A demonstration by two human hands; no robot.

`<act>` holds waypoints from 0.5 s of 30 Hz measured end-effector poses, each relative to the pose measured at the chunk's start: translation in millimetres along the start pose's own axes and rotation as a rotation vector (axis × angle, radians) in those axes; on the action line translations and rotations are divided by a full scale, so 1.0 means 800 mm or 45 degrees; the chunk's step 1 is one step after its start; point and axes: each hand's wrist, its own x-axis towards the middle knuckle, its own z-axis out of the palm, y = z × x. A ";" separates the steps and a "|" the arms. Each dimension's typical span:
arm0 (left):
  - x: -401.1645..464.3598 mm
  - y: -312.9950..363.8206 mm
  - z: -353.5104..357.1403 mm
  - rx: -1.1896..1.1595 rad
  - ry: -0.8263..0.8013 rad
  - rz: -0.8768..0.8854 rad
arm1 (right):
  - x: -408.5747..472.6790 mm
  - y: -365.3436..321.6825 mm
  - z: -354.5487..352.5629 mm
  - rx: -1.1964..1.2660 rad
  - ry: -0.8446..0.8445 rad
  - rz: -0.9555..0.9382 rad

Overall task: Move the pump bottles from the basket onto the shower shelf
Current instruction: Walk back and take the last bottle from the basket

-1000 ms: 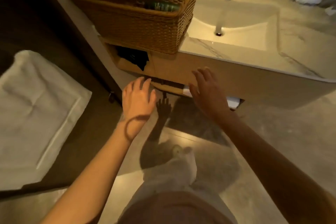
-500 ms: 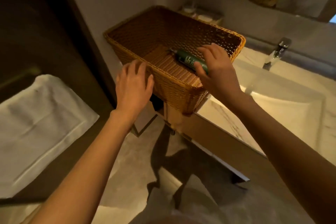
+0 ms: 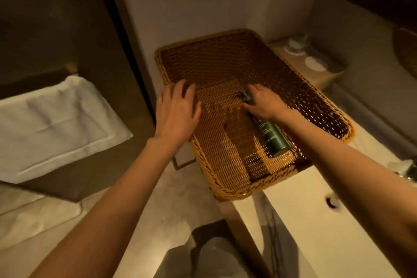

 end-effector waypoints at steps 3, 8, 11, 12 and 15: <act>0.012 0.013 0.006 0.053 -0.010 -0.010 | 0.036 0.029 0.017 0.034 -0.152 0.139; 0.022 0.026 0.010 0.077 0.004 -0.023 | 0.063 0.057 0.045 0.161 -0.403 0.369; 0.019 0.022 0.011 0.065 0.009 -0.069 | 0.072 0.058 0.047 0.232 -0.417 0.349; 0.016 0.020 0.012 0.046 0.005 -0.090 | 0.075 0.055 0.046 0.259 -0.391 0.317; 0.010 0.016 0.008 -0.043 -0.005 -0.149 | 0.079 0.029 0.032 0.379 -0.230 0.124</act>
